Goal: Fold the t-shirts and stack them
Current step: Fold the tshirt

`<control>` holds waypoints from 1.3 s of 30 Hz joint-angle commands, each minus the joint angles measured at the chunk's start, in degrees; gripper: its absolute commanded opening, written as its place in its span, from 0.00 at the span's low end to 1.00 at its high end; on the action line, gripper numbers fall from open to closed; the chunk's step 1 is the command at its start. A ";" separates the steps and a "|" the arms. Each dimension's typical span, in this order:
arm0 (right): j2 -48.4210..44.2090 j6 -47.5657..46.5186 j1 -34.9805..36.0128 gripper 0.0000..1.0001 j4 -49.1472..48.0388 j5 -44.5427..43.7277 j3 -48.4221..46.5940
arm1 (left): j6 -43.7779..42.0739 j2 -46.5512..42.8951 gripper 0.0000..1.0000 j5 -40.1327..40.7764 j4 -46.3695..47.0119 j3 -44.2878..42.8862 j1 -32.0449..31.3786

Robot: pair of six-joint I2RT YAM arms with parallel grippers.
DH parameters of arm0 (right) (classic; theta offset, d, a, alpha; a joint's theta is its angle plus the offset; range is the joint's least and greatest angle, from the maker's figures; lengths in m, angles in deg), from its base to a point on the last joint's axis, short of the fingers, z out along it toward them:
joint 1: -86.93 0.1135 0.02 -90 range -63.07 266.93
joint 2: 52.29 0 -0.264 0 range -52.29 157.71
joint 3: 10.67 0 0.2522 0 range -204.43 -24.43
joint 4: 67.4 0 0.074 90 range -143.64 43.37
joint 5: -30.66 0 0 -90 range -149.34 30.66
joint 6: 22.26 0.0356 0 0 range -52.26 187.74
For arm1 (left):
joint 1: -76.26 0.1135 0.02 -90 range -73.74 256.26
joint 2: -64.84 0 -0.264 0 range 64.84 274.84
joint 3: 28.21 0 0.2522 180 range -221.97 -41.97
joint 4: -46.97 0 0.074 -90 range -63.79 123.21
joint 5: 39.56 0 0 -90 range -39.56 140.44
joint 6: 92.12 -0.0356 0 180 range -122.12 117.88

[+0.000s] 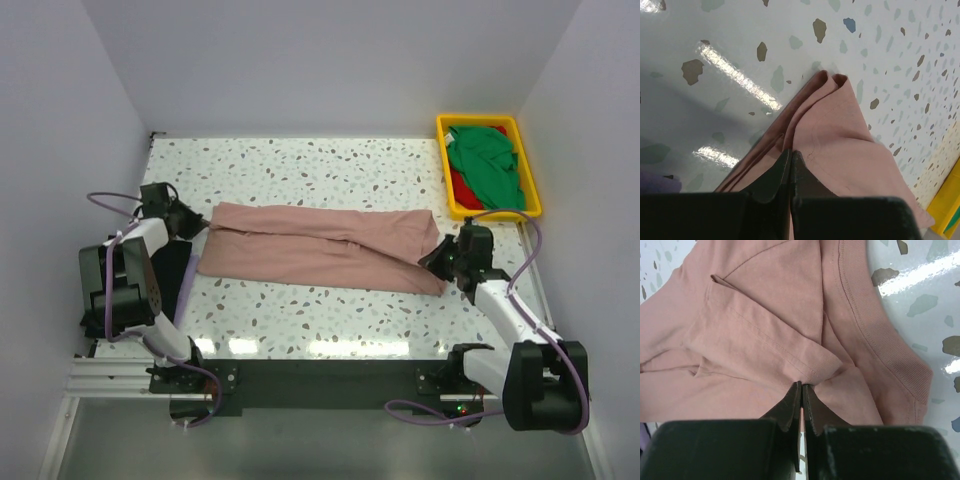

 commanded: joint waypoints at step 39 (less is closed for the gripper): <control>15.84 -12.17 12.51 0.57 3.40 -11.53 -22.82 | -9.89 -8.82 0.59 2.04 -6.67 -7.99 -12.52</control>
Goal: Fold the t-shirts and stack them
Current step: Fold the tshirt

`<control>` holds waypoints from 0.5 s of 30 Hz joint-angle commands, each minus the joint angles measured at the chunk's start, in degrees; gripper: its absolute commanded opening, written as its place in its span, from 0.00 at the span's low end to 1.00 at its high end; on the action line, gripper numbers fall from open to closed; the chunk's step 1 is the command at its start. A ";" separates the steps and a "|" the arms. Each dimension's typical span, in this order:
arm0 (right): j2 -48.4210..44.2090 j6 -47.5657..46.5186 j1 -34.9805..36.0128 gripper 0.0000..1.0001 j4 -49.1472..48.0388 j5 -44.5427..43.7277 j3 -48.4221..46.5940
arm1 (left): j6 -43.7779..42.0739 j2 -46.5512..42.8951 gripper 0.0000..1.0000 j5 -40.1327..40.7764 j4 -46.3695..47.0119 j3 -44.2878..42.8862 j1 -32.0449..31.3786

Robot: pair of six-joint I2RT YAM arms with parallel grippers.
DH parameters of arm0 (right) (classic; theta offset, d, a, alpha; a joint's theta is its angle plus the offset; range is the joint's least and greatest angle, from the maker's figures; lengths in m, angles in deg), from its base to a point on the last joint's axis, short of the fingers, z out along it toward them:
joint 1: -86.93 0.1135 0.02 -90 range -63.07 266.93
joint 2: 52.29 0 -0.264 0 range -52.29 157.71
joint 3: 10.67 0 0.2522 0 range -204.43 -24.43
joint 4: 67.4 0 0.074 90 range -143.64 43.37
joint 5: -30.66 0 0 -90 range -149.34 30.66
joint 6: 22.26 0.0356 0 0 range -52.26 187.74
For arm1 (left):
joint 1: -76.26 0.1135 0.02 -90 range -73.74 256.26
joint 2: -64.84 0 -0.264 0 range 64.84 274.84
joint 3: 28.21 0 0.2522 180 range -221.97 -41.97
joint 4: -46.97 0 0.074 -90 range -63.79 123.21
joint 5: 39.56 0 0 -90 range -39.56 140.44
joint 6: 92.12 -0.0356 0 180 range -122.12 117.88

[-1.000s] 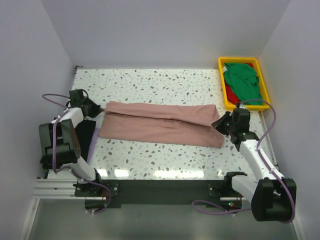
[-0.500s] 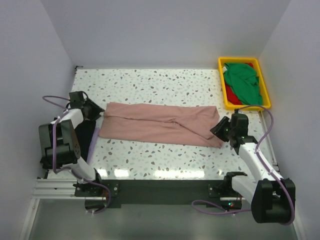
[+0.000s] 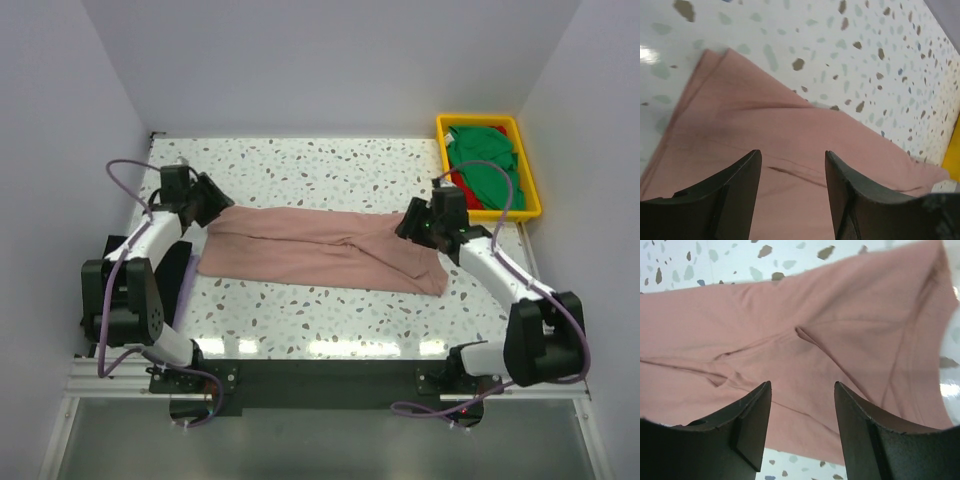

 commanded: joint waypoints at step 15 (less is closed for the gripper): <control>20.09 -5.26 7.69 0.54 -8.16 -4.30 -11.26 | -7.15 -1.28 0.58 -6.30 -1.06 -4.00 -8.05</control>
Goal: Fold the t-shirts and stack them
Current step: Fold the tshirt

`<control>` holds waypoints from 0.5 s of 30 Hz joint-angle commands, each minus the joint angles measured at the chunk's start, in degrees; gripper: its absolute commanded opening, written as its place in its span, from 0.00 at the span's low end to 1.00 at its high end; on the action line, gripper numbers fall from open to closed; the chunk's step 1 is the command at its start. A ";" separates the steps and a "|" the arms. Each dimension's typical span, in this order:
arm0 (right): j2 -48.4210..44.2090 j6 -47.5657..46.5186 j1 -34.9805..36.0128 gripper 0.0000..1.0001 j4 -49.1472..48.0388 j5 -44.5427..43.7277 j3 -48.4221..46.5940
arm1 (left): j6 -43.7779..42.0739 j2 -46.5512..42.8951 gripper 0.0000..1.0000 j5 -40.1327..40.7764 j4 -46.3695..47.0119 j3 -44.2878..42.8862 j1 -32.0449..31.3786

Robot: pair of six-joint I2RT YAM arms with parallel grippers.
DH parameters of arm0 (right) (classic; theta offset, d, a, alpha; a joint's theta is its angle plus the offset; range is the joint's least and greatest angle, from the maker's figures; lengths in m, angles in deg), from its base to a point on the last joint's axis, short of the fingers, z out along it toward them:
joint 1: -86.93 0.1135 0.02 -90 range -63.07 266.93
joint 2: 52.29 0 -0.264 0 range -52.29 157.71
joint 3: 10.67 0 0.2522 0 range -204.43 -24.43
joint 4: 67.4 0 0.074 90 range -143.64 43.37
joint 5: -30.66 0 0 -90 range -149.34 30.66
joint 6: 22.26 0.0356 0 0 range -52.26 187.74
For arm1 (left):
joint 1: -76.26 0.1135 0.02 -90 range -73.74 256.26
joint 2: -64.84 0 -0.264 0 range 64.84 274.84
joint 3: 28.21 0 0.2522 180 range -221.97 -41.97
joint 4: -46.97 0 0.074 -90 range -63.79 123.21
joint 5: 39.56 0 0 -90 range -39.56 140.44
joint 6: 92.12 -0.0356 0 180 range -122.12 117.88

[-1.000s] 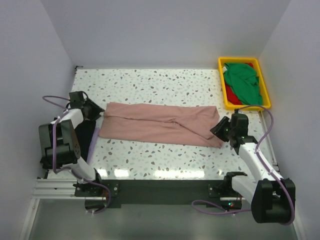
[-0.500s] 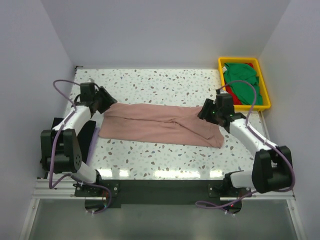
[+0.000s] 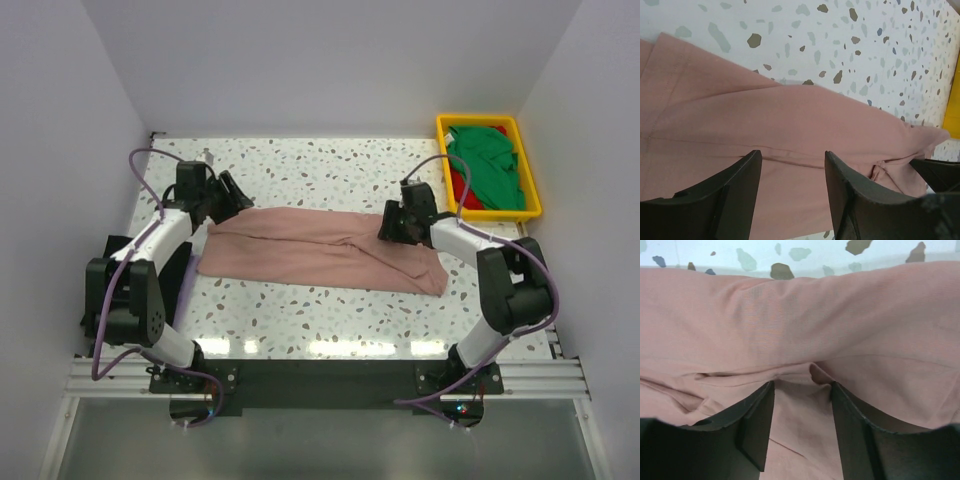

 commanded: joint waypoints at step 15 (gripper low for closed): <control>-9.35 1.77 4.03 0.05 -2.75 -0.78 3.89 | -1.58 -1.26 0.56 -2.46 1.22 0.31 -0.33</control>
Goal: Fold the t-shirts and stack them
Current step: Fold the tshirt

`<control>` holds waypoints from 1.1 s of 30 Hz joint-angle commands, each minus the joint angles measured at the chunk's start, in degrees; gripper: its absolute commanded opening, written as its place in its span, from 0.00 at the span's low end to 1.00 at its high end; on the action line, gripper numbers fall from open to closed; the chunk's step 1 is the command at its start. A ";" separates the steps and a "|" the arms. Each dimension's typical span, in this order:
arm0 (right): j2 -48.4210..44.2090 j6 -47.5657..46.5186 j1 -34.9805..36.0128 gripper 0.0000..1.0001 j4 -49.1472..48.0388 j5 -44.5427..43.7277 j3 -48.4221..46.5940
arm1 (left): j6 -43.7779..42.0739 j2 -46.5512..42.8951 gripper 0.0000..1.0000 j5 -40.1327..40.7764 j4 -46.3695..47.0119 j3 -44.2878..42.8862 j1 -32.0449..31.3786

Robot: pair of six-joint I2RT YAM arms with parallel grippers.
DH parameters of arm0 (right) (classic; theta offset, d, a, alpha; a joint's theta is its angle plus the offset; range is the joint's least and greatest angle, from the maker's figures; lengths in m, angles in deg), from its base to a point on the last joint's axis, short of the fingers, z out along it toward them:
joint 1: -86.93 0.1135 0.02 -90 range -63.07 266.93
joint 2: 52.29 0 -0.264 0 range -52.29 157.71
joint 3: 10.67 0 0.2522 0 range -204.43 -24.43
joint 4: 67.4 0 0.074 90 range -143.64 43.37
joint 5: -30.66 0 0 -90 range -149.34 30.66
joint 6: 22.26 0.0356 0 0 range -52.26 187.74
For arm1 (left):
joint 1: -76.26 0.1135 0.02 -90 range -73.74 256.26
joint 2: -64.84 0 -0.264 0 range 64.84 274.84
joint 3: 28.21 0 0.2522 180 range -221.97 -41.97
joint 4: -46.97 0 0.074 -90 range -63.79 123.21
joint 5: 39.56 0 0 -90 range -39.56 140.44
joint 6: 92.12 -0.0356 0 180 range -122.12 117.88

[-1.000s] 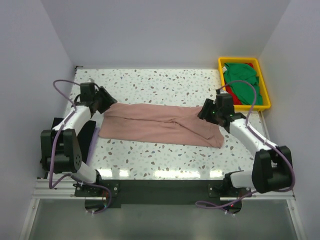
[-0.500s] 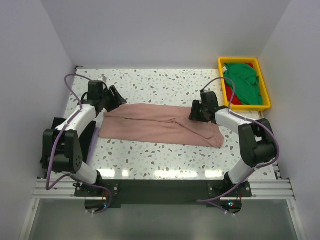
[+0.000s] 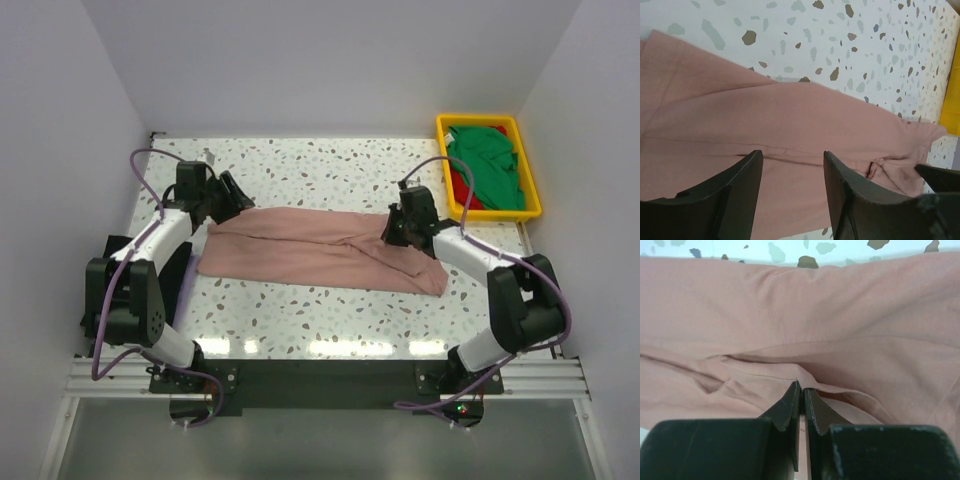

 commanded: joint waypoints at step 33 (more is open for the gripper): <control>-21.09 4.59 9.98 0.49 14.31 -16.78 1.86 | -2.39 1.90 0.57 -3.50 -0.38 -0.76 -3.81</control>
